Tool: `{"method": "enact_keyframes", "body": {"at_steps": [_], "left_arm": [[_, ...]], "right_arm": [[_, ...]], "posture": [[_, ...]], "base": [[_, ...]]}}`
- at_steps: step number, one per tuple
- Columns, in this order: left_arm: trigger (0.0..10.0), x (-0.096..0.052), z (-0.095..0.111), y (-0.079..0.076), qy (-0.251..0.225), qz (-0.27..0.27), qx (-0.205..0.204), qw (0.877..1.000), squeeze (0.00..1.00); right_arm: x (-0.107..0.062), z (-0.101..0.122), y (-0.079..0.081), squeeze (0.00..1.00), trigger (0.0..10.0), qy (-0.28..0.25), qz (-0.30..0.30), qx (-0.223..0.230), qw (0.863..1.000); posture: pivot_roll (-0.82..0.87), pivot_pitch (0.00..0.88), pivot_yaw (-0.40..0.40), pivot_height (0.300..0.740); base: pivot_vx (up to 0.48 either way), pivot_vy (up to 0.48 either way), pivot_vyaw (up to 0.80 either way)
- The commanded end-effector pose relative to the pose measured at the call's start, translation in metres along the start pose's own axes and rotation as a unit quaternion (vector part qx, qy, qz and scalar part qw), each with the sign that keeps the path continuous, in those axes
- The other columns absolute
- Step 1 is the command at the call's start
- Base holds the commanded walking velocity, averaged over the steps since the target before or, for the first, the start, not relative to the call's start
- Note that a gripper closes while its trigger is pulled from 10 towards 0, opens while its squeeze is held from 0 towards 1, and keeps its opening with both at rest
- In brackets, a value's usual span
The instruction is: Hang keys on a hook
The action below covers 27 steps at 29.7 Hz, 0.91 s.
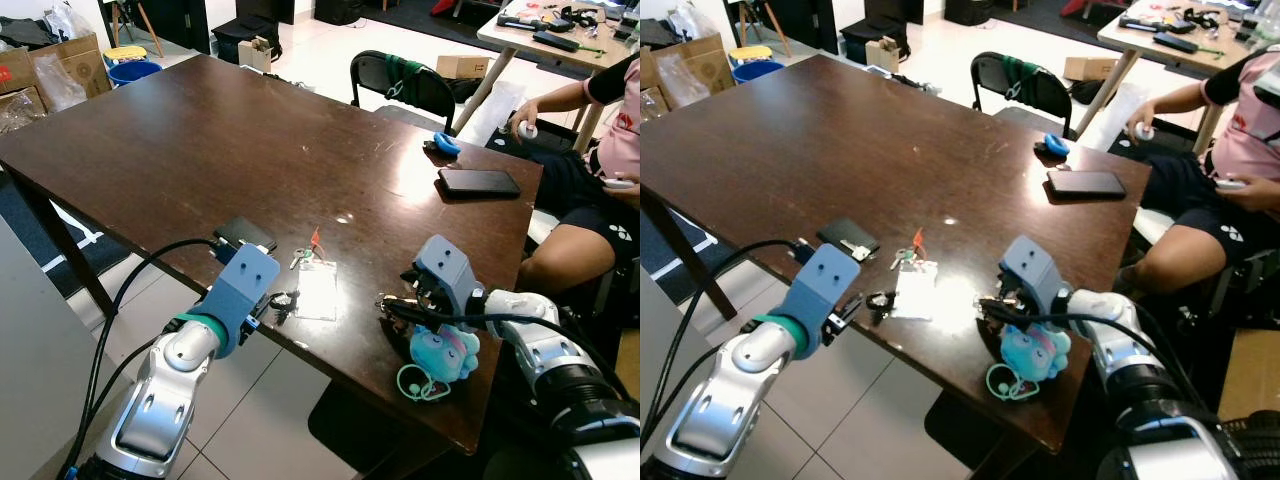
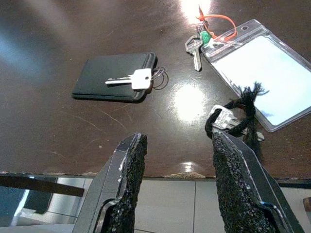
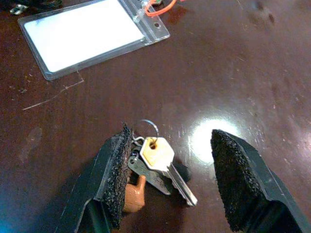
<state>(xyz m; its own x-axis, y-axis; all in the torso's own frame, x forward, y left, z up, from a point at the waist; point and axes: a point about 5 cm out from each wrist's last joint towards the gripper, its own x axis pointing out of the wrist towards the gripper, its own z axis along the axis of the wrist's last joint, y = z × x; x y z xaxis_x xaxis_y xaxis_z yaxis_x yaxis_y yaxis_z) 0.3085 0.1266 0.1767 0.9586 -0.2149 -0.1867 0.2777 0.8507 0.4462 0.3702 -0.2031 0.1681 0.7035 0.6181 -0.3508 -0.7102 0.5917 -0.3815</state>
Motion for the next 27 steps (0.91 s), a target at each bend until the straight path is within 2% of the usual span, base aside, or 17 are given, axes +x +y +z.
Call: {"method": "enact_keyframes", "body": {"at_steps": [1, 4, 7, 11, 17, 18, 22, 23, 27], "left_arm": [[10.0, -0.001, -0.004, -0.002, 0.006, -0.006, -0.001, 1.0, 0.0], [10.0, -0.001, -0.004, -0.002, 0.006, -0.006, -0.001, 1.0, 0.0], [10.0, -0.001, -0.003, -0.002, 0.006, -0.006, -0.001, 1.0, 0.0], [10.0, -0.002, -0.003, -0.002, 0.006, -0.006, -0.001, 1.0, 0.0], [10.0, -0.002, -0.004, -0.002, 0.007, -0.007, -0.001, 1.0, 0.0], [10.0, -0.002, -0.004, -0.003, 0.007, -0.008, -0.001, 1.0, 0.0], [10.0, -0.002, -0.003, -0.003, 0.006, -0.01, -0.001, 1.0, 0.0], [10.0, -0.001, -0.003, -0.004, 0.006, -0.01, -0.001, 1.0, 0.0], [10.0, -0.001, -0.003, -0.003, 0.006, -0.01, -0.001, 1.0, 0.0]], "right_arm": [[0.003, -0.005, 0.008, 0.0, 10.0, 0.009, 0.019, 0.001, 1.0], [0.007, -0.005, 0.013, 0.0, 10.0, 0.006, 0.03, 0.003, 1.0], [0.011, -0.009, 0.022, 0.0, 10.0, 0.006, 0.058, 0.025, 0.998], [0.008, -0.028, 0.031, 0.0, 10.0, 0.051, 0.078, 0.032, 0.995], [0.001, -0.032, 0.025, 0.0, 10.0, 0.06, 0.068, 0.032, 0.995], [-0.004, -0.032, 0.019, 0.0, 10.0, 0.06, 0.047, 0.032, 0.997], [-0.007, -0.032, 0.014, 0.0, 10.0, 0.061, 0.032, 0.031, 0.997], [-0.007, -0.032, 0.011, 0.0, 0.0, 0.059, 0.009, 0.034, 0.998], [-0.004, -0.028, 0.006, 0.0, 0.0, 0.05, -0.031, 0.04, 0.997]], "posture": [[0.07, 0.139, 0.052, 0.74], [0.07, 0.139, 0.052, 0.74], [0.08, 0.143, 0.054, 0.74], [0.08, 0.146, 0.052, 0.74], [0.07, 0.149, 0.051, 0.74], [0.06, 0.148, 0.053, 0.74], [0.06, 0.148, 0.053, 0.74], [0.07, 0.148, 0.056, 0.74], [0.07, 0.147, 0.057, 0.74]], "base": [[0.0, 0.0, 0.0], [0.0, 0.0, 0.0], [0.0, 0.0, 0.0], [0.0, 0.0, 0.0], [0.0, 0.0, 0.0], [0.0, 0.0, 0.0], [0.0, 0.0, 0.0], [0.0, 0.0, 0.0], [0.0, 0.0, 0.0]]}}
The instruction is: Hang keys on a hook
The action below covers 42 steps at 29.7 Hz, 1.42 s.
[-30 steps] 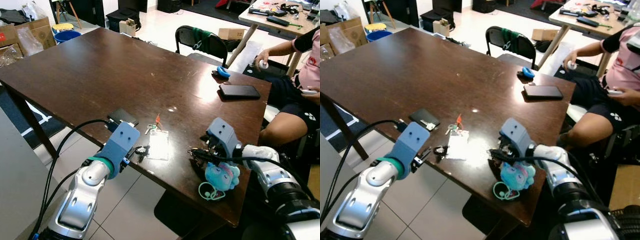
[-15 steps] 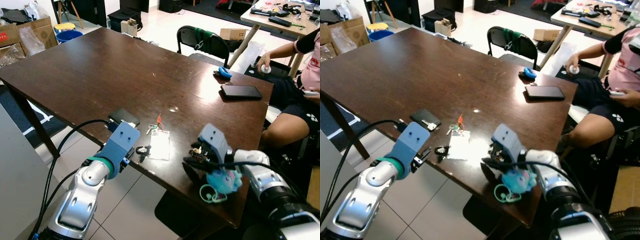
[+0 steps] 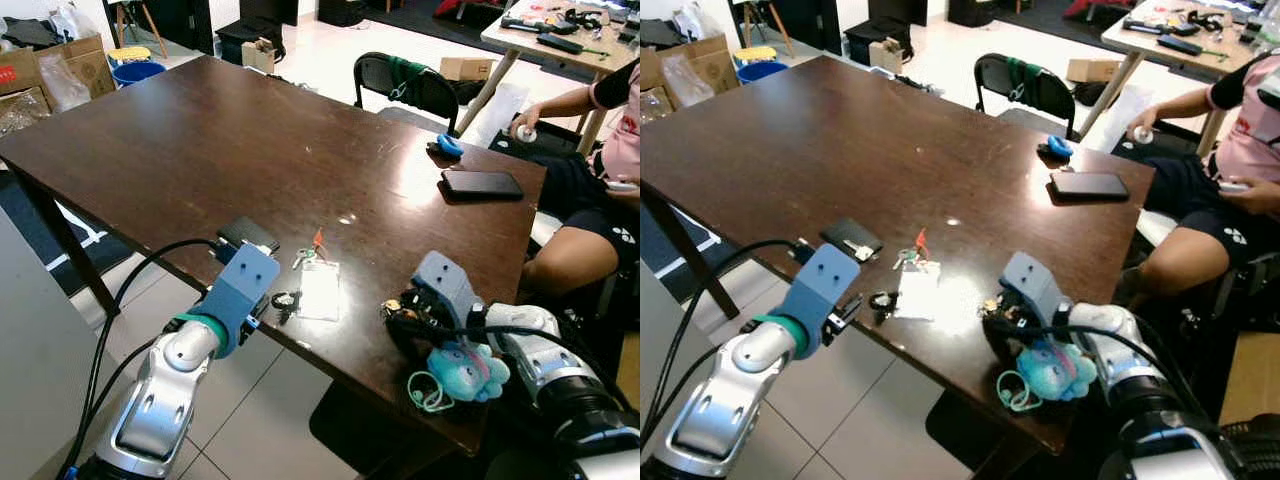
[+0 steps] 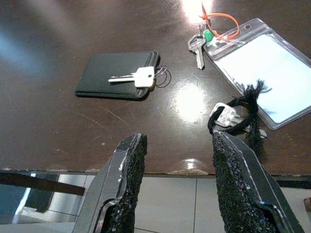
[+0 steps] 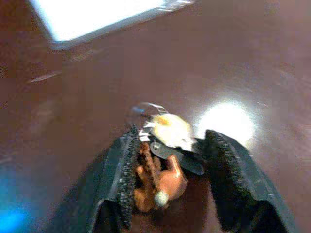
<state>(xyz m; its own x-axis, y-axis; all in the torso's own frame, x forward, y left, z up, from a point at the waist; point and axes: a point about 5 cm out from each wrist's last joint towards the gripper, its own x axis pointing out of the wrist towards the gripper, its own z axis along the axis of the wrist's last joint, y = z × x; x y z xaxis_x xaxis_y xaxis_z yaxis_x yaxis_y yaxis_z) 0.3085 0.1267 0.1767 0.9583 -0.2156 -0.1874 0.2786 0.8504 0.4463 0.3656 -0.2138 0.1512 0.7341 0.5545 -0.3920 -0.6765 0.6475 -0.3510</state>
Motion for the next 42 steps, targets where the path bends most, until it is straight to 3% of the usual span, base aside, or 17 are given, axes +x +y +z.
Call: {"method": "enact_keyframes", "body": {"at_steps": [1, 18, 21, 23, 27, 28, 30, 31, 32, 38, 42], "left_arm": [[10.0, -0.001, -0.003, -0.003, 0.006, -0.009, -0.001, 1.0, 0.0], [10.0, -0.001, -0.004, -0.004, 0.006, -0.01, -0.001, 1.0, 0.0], [10.0, -0.001, -0.004, -0.004, 0.007, -0.01, -0.001, 1.0, 0.0], [10.0, -0.001, -0.004, -0.004, 0.007, -0.01, -0.002, 1.0, 0.0], [10.0, -0.001, -0.004, -0.004, 0.007, -0.01, -0.002, 1.0, 0.0], [10.0, -0.001, -0.005, -0.004, 0.007, -0.01, -0.002, 1.0, 0.0], [10.0, -0.001, -0.004, -0.005, 0.006, -0.011, -0.001, 1.0, 0.0], [10.0, -0.001, -0.004, -0.005, 0.006, -0.011, -0.001, 1.0, 0.0], [10.0, -0.001, -0.003, -0.005, 0.002, -0.008, -0.001, 1.0, 0.0], [10.0, 0.0, 0.002, -0.002, -0.015, 0.005, -0.002, 1.0, 0.0], [10.0, 0.0, 0.005, 0.005, -0.033, 0.025, -0.001, 0.999, 0.0]], "right_arm": [[0.002, -0.006, 0.001, 0.0, 0.0, 0.011, -0.018, 0.015, 1.0], [0.005, 0.004, -0.005, 0.0, 0.0, -0.02, -0.058, 0.034, 0.998], [0.006, 0.013, -0.007, 0.0, 0.0, -0.052, -0.071, 0.049, 0.995], [0.005, 0.035, -0.013, 0.0, 0.0, -0.137, -0.093, 0.081, 0.983], [0.004, 0.043, -0.015, 0.0, 0.0, -0.167, -0.1, 0.091, 0.977], [0.002, 0.055, -0.017, 0.0, 10.0, -0.206, -0.106, 0.099, 0.968], [-0.004, 0.076, -0.02, 0.0, 10.0, -0.268, -0.129, 0.11, 0.948], [-0.004, 0.076, -0.02, 0.0, 10.0, -0.268, -0.129, 0.11, 0.948], [-0.007, 0.085, -0.022, 0.0, 10.0, -0.295, -0.142, 0.118, 0.938], [-0.009, 0.091, -0.02, 0.0, 10.0, -0.318, -0.158, 0.123, 0.927], [-0.007, 0.076, -0.006, 0.0, 10.0, -0.317, -0.18, 0.135, 0.922]], "posture": [[0.07, 0.147, 0.057, 0.74], [0.07, 0.139, 0.057, 0.74], [0.07, 0.136, 0.057, 0.74], [0.07, 0.13, 0.057, 0.74], [0.07, 0.13, 0.057, 0.74], [0.07, 0.126, 0.06, 0.74], [0.07, 0.125, 0.06, 0.74], [0.07, 0.125, 0.06, 0.74], [0.07, 0.125, 0.06, 0.74], [0.06, 0.115, 0.057, 0.74], [0.07, 0.118, 0.062, 0.74]], "base": [[0.0, 0.0, 0.0], [0.0, 0.0, 0.0], [0.0, 0.0, 0.0], [0.0, 0.0, 0.0], [0.0, 0.0, 0.0], [0.0, 0.0, 0.0], [0.0, 0.0, 0.0], [0.0, 0.0, 0.0], [0.0, 0.0, 0.0], [0.0, 0.0, 0.0], [0.0, 0.0, 0.0]]}}
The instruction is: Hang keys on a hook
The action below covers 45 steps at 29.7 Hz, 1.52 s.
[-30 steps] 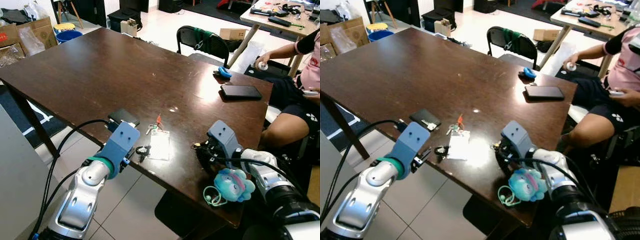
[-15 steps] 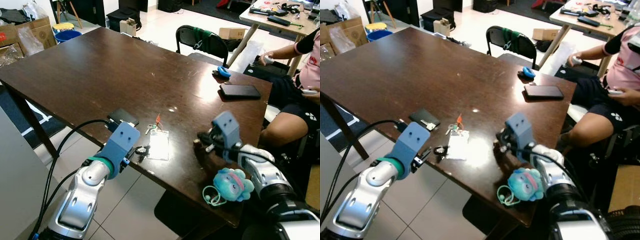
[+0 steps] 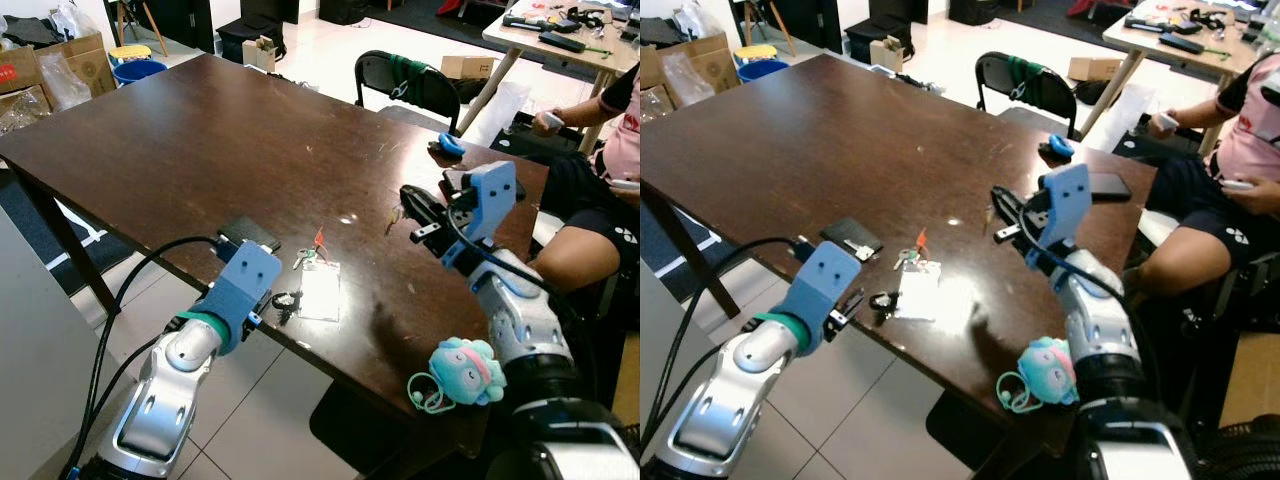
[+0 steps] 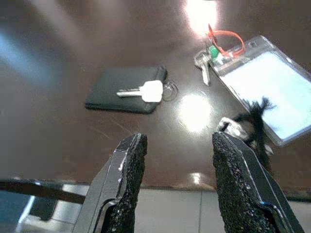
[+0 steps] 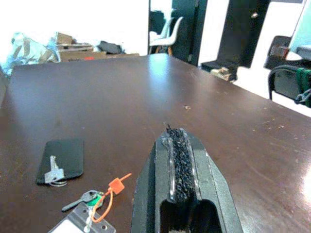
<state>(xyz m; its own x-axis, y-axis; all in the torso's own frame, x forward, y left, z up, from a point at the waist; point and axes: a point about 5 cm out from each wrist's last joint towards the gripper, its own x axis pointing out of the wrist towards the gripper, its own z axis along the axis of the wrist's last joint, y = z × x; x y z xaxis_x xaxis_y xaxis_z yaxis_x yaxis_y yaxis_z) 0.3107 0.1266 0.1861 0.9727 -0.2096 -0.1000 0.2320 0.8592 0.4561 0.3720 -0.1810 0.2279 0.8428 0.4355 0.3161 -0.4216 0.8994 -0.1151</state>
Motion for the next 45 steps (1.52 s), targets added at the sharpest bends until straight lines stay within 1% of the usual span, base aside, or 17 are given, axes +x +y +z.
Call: {"method": "enact_keyframes", "body": {"at_steps": [1, 4, 5, 7, 8, 10, 19, 22, 26, 31, 33, 35, 39, 42, 43, 44, 45], "left_arm": [[10.0, -0.001, -0.007, -0.001, 0.011, -0.006, 0.001, 1.0, 0.0], [10.0, 0.001, -0.023, -0.006, 0.048, -0.022, 0.005, 0.999, 0.0], [10.0, 0.001, -0.023, -0.006, 0.048, -0.022, 0.005, 0.999, 0.0], [10.0, 0.003, -0.026, -0.006, 0.057, -0.029, -0.004, 0.998, 0.0], [10.0, 0.005, -0.027, -0.006, 0.062, -0.043, -0.022, 0.997, 0.0], [10.0, 0.011, -0.014, -0.007, 0.056, -0.086, -0.071, 0.992, 0.0], [10.0, 0.025, -0.004, -0.012, 0.059, -0.09, -0.094, 0.99, 0.0], [10.0, 0.026, -0.003, -0.015, 0.062, -0.096, -0.095, 0.989, 0.0], [10.0, 0.029, -0.007, -0.035, 0.081, -0.128, -0.077, 0.985, 0.0], [10.0, 0.029, -0.006, -0.039, 0.081, -0.139, -0.078, 0.984, 0.0], [10.0, 0.026, -0.003, -0.05, 0.078, -0.159, -0.082, 0.981, 0.0], [10.0, 0.026, -0.003, -0.05, 0.078, -0.159, -0.082, 0.981, 0.0], [10.0, 0.028, -0.001, -0.06, 0.073, -0.148, -0.073, 0.984, 0.0], [10.0, 0.028, -0.001, -0.06, 0.073, -0.148, -0.073, 0.984, 0.0], [9.3, 0.03, -0.002, -0.06, 0.072, -0.139, -0.068, 0.985, 0.0], [9.3, 0.03, -0.002, -0.06, 0.072, -0.139, -0.068, 0.985, 0.0], [8.5, 0.031, -0.003, -0.06, 0.073, -0.135, -0.064, 0.986, 0.0]], "right_arm": [[-0.008, -0.007, 0.002, 0.0, 10.0, -0.001, -0.019, 0.008, 1.0], [-0.007, -0.001, 0.003, 0.0, 10.0, -0.013, -0.032, 0.017, 0.999], [-0.007, -0.001, 0.003, 0.0, 10.0, -0.013, -0.032, 0.017, 0.999], [-0.006, 0.0, 0.003, 0.0, 10.0, -0.013, -0.028, 0.015, 0.999], [-0.005, 0.001, 0.004, 0.0, 10.0, -0.012, -0.027, 0.014, 0.999], [-0.001, -0.001, 0.002, 0.0, 10.0, -0.002, -0.025, 0.006, 1.0], [0.006, -0.004, 0.001, 0.0, 10.0, 0.014, -0.022, -0.002, 1.0], [0.006, -0.006, 0.002, 0.0, 10.0, 0.018, -0.023, -0.001, 1.0], [0.005, -0.011, 0.001, 0.0, 10.0, 0.032, -0.028, -0.003, 0.999], [0.004, -0.013, -0.001, 0.0, 10.0, 0.037, -0.03, -0.004, 0.999], [0.002, -0.016, -0.004, 0.0, 10.0, 0.047, -0.035, -0.008, 0.998], [0.002, -0.016, -0.004, 0.0, 10.0, 0.047, -0.035, -0.008, 0.998], [0.003, -0.017, -0.007, 0.0, 10.0, 0.05, -0.038, -0.012, 0.998], [0.003, -0.017, -0.007, 0.0, 10.0, 0.05, -0.038, -0.012, 0.998], [0.003, -0.017, -0.007, 0.0, 10.0, 0.05, -0.038, -0.013, 0.998], [0.003, -0.017, -0.007, 0.0, 10.0, 0.05, -0.038, -0.013, 0.998], [0.003, -0.017, -0.007, 0.0, 10.0, 0.049, -0.038, -0.013, 0.998]], "posture": [[0.07, 0.12, 0.064, 0.74], [0.08, 0.123, 0.072, 0.74], [0.08, 0.123, 0.072, 0.74], [0.08, 0.122, 0.072, 0.74], [0.09, 0.12, 0.073, 0.74], [0.11, 0.118, 0.076, 0.74], [0.14, 0.12, 0.081, 0.74], [0.14, 0.121, 0.081, 0.74], [0.14, 0.124, 0.083, 0.74], [0.13, 0.126, 0.082, 0.74], [0.13, 0.129, 0.079, 0.74], [0.13, 0.129, 0.079, 0.74], [0.13, 0.13, 0.076, 0.74], [0.13, 0.13, 0.076, 0.74], [0.12, 0.129, 0.077, 0.74], [0.12, 0.129, 0.077, 0.74], [0.12, 0.129, 0.077, 0.74]], "base": [[0.0, 0.0, 0.0], [0.0, 0.0, 0.0], [0.0, 0.0, 0.0], [0.0, 0.0, 0.0], [0.0, 0.0, 0.0], [0.0, 0.0, 0.0], [0.0, 0.0, 0.0], [0.0, 0.0, 0.0], [0.0, 0.0, 0.0], [0.0, 0.0, 0.0], [0.0, 0.0, 0.0], [0.0, 0.0, 0.0], [0.0, 0.0, 0.0], [0.0, 0.0, 0.0], [0.0, 0.0, 0.0], [0.0, 0.0, 0.0], [0.0, 0.0, 0.0]]}}
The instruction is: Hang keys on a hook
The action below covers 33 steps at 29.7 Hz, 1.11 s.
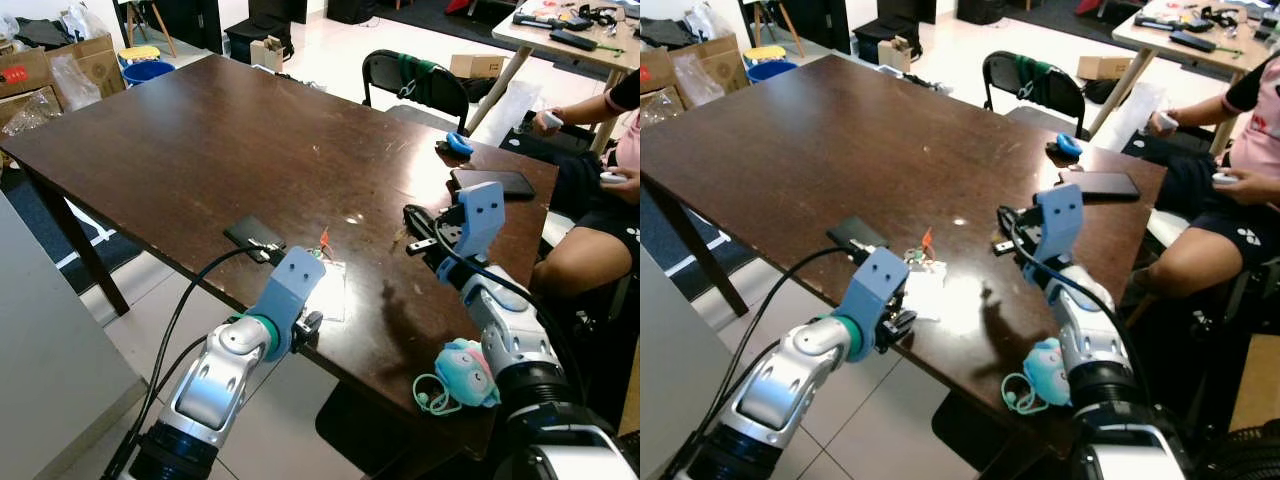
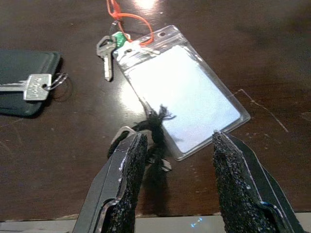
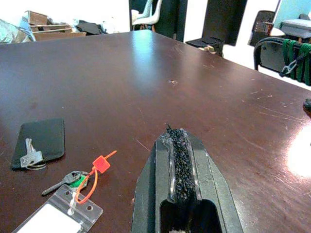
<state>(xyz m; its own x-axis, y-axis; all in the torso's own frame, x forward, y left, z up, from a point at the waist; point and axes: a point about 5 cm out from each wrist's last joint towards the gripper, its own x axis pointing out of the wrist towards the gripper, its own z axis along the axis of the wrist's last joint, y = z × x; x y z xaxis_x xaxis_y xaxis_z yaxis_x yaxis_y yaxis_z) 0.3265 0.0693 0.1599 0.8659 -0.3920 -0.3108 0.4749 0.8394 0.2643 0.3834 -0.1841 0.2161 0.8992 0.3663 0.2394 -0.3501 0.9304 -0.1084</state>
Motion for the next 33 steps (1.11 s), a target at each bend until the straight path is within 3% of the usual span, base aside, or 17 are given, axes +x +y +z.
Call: {"method": "enact_keyframes", "body": {"at_steps": [1, 2, 5, 6, 12, 14, 18, 19, 24, 26, 28, 29, 32, 33], "left_arm": [[8.5, 0.002, -0.006, -0.001, 0.013, 0.003, 0.008, 1.0, 0.0], [7.1, 0.003, -0.008, 0.0, 0.015, 0.01, 0.009, 1.0, 0.0], [6.3, 0.004, -0.01, 0.001, 0.018, 0.015, 0.01, 1.0, 0.0], [4.4, 0.004, -0.012, 0.002, 0.021, 0.021, 0.012, 0.999, 0.0], [4.0, 0.005, -0.017, 0.006, 0.029, 0.033, 0.018, 0.999, 0.0], [1.4, 0.005, -0.02, 0.009, 0.035, 0.04, 0.025, 0.998, 0.0], [0.9, 0.005, -0.022, 0.01, 0.036, 0.042, 0.028, 0.998, 0.0], [0.0, 0.004, -0.024, 0.012, 0.038, 0.044, 0.029, 0.998, 0.0], [0.0, 0.003, -0.025, 0.014, 0.037, 0.048, 0.031, 0.998, 0.0], [0.0, 0.0, -0.015, 0.018, 0.013, 0.055, 0.024, 0.998, 0.0], [0.0, -0.014, 0.02, 0.023, -0.085, 0.059, -0.003, 0.995, 0.0], [0.0, -0.014, 0.02, 0.023, -0.085, 0.059, -0.003, 0.995, 0.0], [0.0, -0.028, 0.045, 0.026, -0.158, 0.06, -0.023, 0.985, 0.0], [0.0, -0.028, 0.045, 0.026, -0.158, 0.06, -0.023, 0.985, 0.0]], "right_arm": [[-0.001, -0.002, -0.001, 0.0, 10.0, 0.005, 0.0, -0.006, 1.0], [-0.001, -0.002, -0.001, 0.0, 10.0, 0.004, 0.0, -0.006, 1.0], [-0.001, -0.002, -0.001, 0.0, 10.0, 0.004, 0.0, -0.006, 1.0], [-0.001, -0.002, -0.001, 0.0, 10.0, 0.003, 0.0, -0.006, 1.0], [0.0, -0.001, -0.001, 0.0, 10.0, 0.001, 0.001, -0.005, 1.0], [0.0, -0.001, -0.001, 0.0, 10.0, -0.001, 0.001, -0.006, 1.0], [0.001, -0.001, -0.001, 0.0, 10.0, -0.002, 0.001, -0.006, 1.0], [0.001, 0.0, -0.001, 0.0, 10.0, -0.004, 0.001, -0.006, 1.0], [0.001, 0.001, -0.002, 0.0, 10.0, -0.006, 0.0, -0.006, 1.0], [0.001, 0.002, -0.002, 0.0, 10.0, -0.008, -0.001, -0.006, 1.0], [0.001, 0.004, -0.001, 0.0, 10.0, -0.013, -0.002, -0.004, 1.0], [0.001, 0.004, -0.001, 0.0, 10.0, -0.013, -0.002, -0.004, 1.0], [0.001, 0.004, 0.001, 0.0, 10.0, -0.017, -0.001, -0.001, 1.0], [0.001, 0.004, 0.001, 0.0, 10.0, -0.017, -0.001, -0.001, 1.0]], "posture": [[0.12, 0.129, 0.077, 0.74], [0.12, 0.13, 0.078, 0.74], [0.12, 0.13, 0.078, 0.74], [0.12, 0.13, 0.077, 0.74], [0.12, 0.131, 0.078, 0.74], [0.12, 0.133, 0.078, 0.74], [0.12, 0.134, 0.078, 0.74], [0.12, 0.134, 0.079, 0.74], [0.12, 0.133, 0.076, 0.74], [0.12, 0.133, 0.076, 0.74], [0.12, 0.128, 0.073, 0.74], [0.12, 0.128, 0.073, 0.74], [0.11, 0.118, 0.064, 0.74], [0.11, 0.118, 0.064, 0.74]], "base": [[0.0, 0.0, 0.0], [0.0, 0.0, 0.0], [0.0, 0.0, 0.0], [0.0, 0.0, 0.0], [0.0, 0.0, 0.0], [0.0, 0.0, 0.0], [0.0, 0.0, 0.0], [0.0, 0.0, 0.0], [0.0, 0.0, 0.0], [0.0, 0.0, 0.0], [0.0, 0.0, 0.0], [0.0, 0.0, 0.0], [0.0, 0.0, 0.0], [0.0, 0.0, 0.0]]}}
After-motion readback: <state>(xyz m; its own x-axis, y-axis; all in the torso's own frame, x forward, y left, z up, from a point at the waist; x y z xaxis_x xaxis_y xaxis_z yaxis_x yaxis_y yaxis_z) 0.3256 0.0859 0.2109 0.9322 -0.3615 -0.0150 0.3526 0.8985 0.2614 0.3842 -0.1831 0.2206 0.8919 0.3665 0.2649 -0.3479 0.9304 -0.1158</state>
